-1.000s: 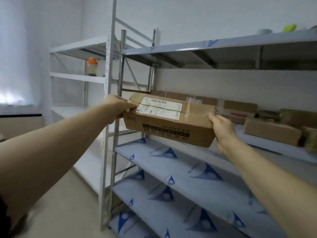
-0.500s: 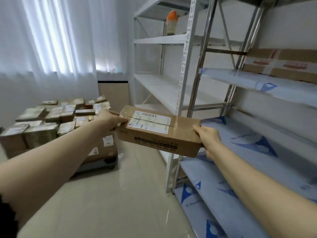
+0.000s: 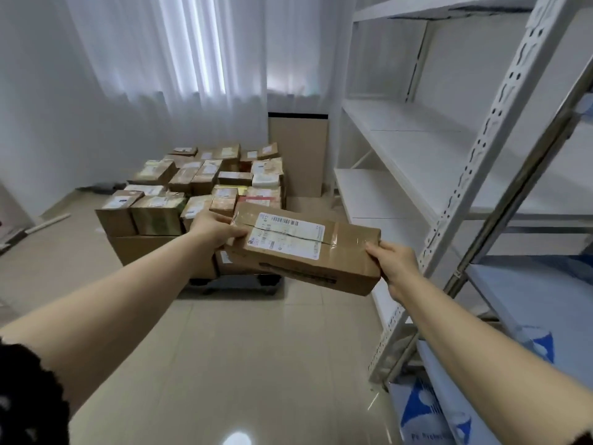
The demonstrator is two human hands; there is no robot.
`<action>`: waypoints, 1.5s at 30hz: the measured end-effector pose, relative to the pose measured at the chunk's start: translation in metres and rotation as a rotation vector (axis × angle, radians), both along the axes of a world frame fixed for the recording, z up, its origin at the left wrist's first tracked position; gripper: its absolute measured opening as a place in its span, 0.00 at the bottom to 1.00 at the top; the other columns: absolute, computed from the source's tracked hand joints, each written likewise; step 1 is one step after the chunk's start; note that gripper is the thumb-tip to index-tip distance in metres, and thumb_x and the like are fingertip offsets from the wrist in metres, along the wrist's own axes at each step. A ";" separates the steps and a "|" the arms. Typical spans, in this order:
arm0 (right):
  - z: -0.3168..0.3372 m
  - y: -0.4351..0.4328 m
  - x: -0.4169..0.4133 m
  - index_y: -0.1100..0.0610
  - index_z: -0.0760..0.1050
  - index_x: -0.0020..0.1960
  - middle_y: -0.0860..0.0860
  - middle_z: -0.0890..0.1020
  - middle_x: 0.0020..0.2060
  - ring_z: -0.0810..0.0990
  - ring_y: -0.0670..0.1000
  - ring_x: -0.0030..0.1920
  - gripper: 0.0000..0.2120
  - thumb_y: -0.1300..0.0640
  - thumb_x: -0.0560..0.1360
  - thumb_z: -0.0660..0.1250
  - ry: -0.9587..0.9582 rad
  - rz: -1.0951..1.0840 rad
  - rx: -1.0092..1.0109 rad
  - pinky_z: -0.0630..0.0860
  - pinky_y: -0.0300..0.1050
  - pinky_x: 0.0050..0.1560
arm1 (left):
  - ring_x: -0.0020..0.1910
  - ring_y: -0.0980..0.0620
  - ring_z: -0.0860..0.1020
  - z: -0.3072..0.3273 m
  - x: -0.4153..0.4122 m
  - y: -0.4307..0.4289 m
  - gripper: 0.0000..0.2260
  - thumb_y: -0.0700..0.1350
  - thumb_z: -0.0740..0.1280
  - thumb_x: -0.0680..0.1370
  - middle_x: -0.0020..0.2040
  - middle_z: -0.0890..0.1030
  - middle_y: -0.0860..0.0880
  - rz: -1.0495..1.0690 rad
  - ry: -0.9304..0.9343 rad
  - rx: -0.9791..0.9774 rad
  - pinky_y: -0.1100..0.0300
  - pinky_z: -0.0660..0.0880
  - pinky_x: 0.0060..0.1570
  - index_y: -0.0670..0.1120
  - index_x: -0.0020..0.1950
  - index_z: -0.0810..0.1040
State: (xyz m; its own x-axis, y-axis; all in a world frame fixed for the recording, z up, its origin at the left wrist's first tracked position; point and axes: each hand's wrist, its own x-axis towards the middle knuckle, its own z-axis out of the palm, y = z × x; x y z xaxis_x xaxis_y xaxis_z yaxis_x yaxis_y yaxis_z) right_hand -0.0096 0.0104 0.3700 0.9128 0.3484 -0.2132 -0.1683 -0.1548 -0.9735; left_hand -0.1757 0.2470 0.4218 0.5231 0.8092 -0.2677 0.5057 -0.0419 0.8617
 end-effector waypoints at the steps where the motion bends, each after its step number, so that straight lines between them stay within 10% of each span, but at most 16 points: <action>1: -0.005 0.015 0.013 0.54 0.79 0.41 0.53 0.82 0.43 0.81 0.56 0.51 0.06 0.62 0.75 0.68 0.009 0.011 0.009 0.78 0.53 0.58 | 0.54 0.46 0.79 -0.006 0.010 0.014 0.19 0.42 0.75 0.70 0.56 0.79 0.42 0.012 0.006 -0.001 0.54 0.78 0.50 0.41 0.60 0.77; 21: -0.039 0.288 0.361 0.56 0.78 0.42 0.51 0.81 0.38 0.79 0.49 0.38 0.06 0.65 0.75 0.68 0.124 0.039 0.003 0.76 0.48 0.50 | 0.44 0.50 0.79 -0.071 0.354 0.282 0.18 0.44 0.74 0.73 0.50 0.81 0.44 0.070 0.027 -0.057 0.58 0.75 0.41 0.43 0.60 0.76; 28: -0.056 0.385 0.492 0.60 0.81 0.49 0.52 0.83 0.40 0.81 0.53 0.44 0.05 0.64 0.74 0.69 0.171 0.163 -0.005 0.79 0.51 0.55 | 0.50 0.46 0.81 -0.086 0.450 0.352 0.12 0.40 0.74 0.71 0.51 0.82 0.42 0.247 -0.008 -0.113 0.51 0.79 0.54 0.42 0.53 0.78; 34: -0.062 0.476 0.564 0.60 0.77 0.57 0.51 0.80 0.39 0.78 0.48 0.38 0.11 0.67 0.76 0.66 0.223 0.265 -0.009 0.77 0.40 0.42 | 0.41 0.51 0.80 -0.095 0.503 0.418 0.09 0.42 0.73 0.73 0.44 0.80 0.46 0.367 -0.021 -0.088 0.57 0.77 0.38 0.45 0.50 0.76; 45: -0.076 0.654 0.688 0.64 0.75 0.62 0.56 0.79 0.47 0.77 0.47 0.38 0.15 0.67 0.76 0.65 0.210 0.307 -0.127 0.75 0.39 0.38 | 0.52 0.47 0.79 -0.125 0.622 0.587 0.19 0.44 0.75 0.71 0.55 0.80 0.43 0.421 0.000 -0.123 0.54 0.76 0.53 0.41 0.60 0.78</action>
